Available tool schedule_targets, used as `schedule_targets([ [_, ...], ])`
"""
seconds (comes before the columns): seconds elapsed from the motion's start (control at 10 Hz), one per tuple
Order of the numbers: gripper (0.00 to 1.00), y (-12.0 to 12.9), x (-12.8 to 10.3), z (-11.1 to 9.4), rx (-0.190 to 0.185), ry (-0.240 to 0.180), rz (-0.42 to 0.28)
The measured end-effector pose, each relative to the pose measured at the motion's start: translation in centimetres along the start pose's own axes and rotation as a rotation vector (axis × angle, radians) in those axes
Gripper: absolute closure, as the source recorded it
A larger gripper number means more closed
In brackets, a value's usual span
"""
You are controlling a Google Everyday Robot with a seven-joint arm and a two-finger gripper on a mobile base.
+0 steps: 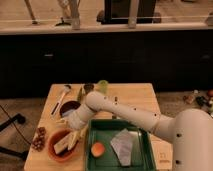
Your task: Place eraser in red bowl
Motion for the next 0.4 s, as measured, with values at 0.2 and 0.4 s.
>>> schedule_targets([
  [0.2,0.2,0.31,0.1,-0.62,0.015,-0.001,-0.001],
  [0.4,0.2,0.52,0.2,-0.88,0.025,-0.006,-0.008],
])
